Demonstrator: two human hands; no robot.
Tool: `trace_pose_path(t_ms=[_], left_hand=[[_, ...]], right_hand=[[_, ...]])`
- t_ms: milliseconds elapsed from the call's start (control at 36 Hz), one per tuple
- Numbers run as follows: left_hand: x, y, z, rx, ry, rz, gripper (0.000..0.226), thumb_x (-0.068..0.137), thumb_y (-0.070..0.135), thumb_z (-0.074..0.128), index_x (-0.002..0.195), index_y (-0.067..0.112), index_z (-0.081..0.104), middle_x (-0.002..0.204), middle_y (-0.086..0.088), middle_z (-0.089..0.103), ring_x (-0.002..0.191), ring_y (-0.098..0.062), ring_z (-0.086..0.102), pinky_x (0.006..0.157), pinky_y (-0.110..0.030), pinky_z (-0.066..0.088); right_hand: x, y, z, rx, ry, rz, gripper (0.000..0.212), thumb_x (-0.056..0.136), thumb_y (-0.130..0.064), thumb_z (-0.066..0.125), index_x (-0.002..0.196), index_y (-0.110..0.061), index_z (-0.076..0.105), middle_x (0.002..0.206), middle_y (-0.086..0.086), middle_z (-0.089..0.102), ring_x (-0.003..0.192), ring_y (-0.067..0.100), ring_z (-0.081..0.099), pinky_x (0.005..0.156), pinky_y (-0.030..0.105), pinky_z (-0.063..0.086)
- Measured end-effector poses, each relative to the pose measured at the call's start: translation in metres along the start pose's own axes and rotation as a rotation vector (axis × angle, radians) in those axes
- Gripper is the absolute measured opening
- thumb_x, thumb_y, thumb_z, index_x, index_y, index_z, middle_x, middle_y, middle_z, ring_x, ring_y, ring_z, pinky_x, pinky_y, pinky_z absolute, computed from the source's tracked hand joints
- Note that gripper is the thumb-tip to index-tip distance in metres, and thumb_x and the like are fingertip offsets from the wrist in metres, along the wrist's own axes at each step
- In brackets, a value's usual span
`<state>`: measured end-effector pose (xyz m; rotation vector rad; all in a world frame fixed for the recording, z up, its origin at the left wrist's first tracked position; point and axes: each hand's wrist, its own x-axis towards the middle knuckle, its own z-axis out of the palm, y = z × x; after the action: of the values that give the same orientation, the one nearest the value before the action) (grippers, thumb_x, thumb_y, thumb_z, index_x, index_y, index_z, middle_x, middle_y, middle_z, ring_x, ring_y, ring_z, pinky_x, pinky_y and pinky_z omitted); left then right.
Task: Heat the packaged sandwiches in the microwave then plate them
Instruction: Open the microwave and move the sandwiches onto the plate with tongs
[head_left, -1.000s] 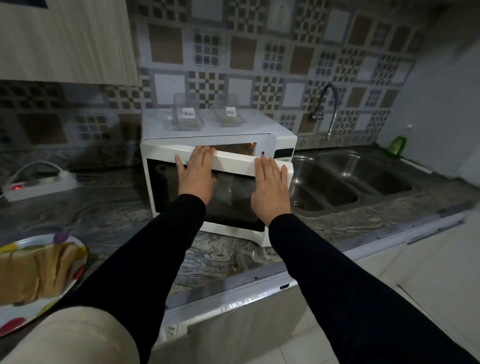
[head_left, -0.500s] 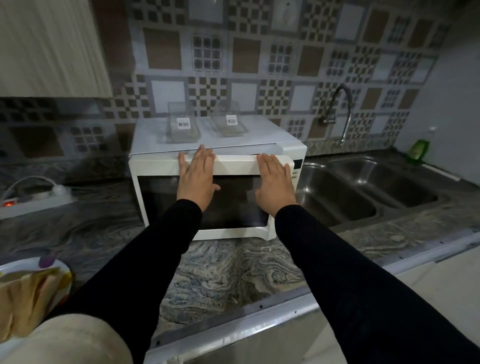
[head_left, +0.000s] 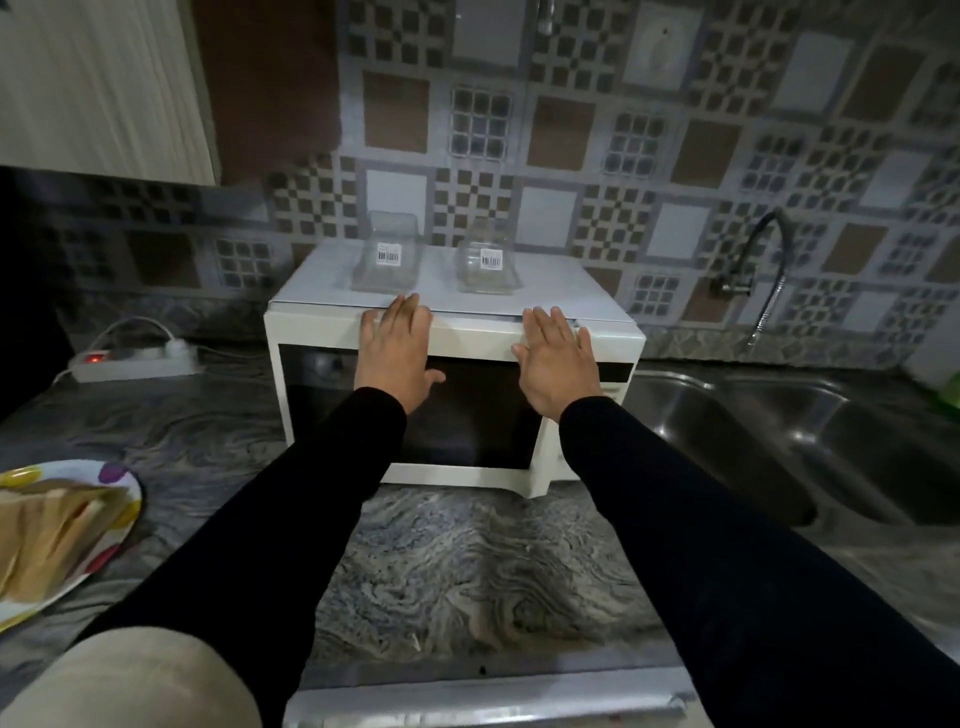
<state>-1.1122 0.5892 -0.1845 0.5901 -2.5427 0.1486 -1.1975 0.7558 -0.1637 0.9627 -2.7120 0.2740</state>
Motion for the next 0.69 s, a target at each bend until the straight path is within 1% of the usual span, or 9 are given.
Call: trace_pose_path(t_ms=[83,139,222,278,389,500,583,639,694], left_hand=[[0.002,0.001,-0.001,0.021,0.004,-0.011,0.076,0.075,0.044,0.074,0.134,0.015,0.035,0.148,-0.008,0.037,0.141,-0.024,0.031,0.117,-0.044,0.019],[0.002,0.002,-0.002,0.038,0.001,-0.025,0.083,0.072,0.044,0.076,0.137,0.014,0.033,0.148,-0.007,0.038,0.140,-0.023,0.032,0.116,-0.043,0.020],[0.003,0.003,-0.004,0.089,-0.065,-0.038,0.098,0.072,0.043,0.077,0.147,0.013,0.021,0.155,-0.006,0.027,0.144,-0.021,0.025,0.118,-0.042,0.018],[0.004,0.003,-0.005,0.133,-0.103,-0.042,0.101,0.073,0.042,0.076,0.150,0.013,0.016,0.157,-0.006,0.022,0.146,-0.020,0.022,0.118,-0.041,0.017],[0.007,0.005,-0.007,0.190,-0.105,-0.064,0.098,0.074,0.043,0.075,0.150,0.015,0.019,0.156,-0.004,0.024,0.144,-0.018,0.024,0.112,-0.037,0.023],[0.009,0.010,-0.008,0.198,-0.083,-0.091,0.096,0.072,0.041,0.076,0.148,0.015,0.023,0.152,-0.002,0.032,0.141,-0.018,0.030,0.108,-0.036,0.026],[0.009,0.010,-0.005,0.159,-0.047,-0.085,0.090,0.070,0.034,0.078,0.144,0.014,0.031,0.146,-0.003,0.039,0.137,-0.019,0.034,0.108,-0.036,0.025],[0.010,0.008,-0.005,0.155,-0.030,-0.073,0.088,0.069,0.032,0.079,0.141,0.013,0.034,0.142,-0.005,0.042,0.137,-0.021,0.034,0.112,-0.039,0.023],[0.012,0.008,-0.004,0.154,-0.047,-0.074,0.087,0.068,0.031,0.080,0.140,0.012,0.035,0.140,-0.006,0.042,0.136,-0.023,0.035,0.116,-0.042,0.019]], right_hand=[[0.006,0.003,-0.001,-0.009,-0.019,-0.026,0.054,0.105,-0.032,0.021,0.154,-0.013,0.008,0.162,0.003,0.010,0.150,0.020,0.002,0.120,0.043,0.000],[0.011,0.004,-0.002,-0.010,-0.038,-0.041,0.055,0.105,-0.033,0.021,0.154,-0.013,0.009,0.162,0.003,0.011,0.150,0.021,0.004,0.120,0.044,0.001],[0.017,0.006,-0.003,-0.016,-0.064,-0.074,0.056,0.105,-0.036,0.021,0.154,-0.012,0.010,0.161,0.005,0.013,0.149,0.022,0.008,0.120,0.046,0.003],[0.020,0.008,-0.004,-0.011,-0.082,-0.092,0.056,0.105,-0.037,0.021,0.154,-0.011,0.011,0.161,0.006,0.013,0.149,0.023,0.008,0.120,0.046,0.005],[0.025,0.009,-0.005,-0.003,-0.095,-0.107,0.055,0.105,-0.037,0.019,0.153,-0.011,0.013,0.161,0.006,0.013,0.149,0.023,0.009,0.120,0.047,0.006],[0.026,0.011,-0.001,0.005,-0.021,-0.126,0.052,0.105,-0.036,0.022,0.151,-0.012,0.022,0.157,0.006,0.024,0.146,0.024,0.019,0.118,0.046,0.011],[0.029,0.014,0.003,-0.011,0.030,-0.136,0.051,0.104,-0.037,0.025,0.150,-0.014,0.028,0.152,0.006,0.033,0.141,0.024,0.028,0.117,0.045,0.014],[0.031,0.015,0.003,-0.025,0.074,-0.139,0.050,0.104,-0.037,0.026,0.148,-0.015,0.032,0.147,0.006,0.039,0.136,0.025,0.034,0.115,0.044,0.016],[0.033,0.016,0.005,-0.025,0.105,-0.144,0.048,0.104,-0.037,0.028,0.146,-0.015,0.036,0.141,0.007,0.044,0.133,0.026,0.037,0.114,0.043,0.018]])
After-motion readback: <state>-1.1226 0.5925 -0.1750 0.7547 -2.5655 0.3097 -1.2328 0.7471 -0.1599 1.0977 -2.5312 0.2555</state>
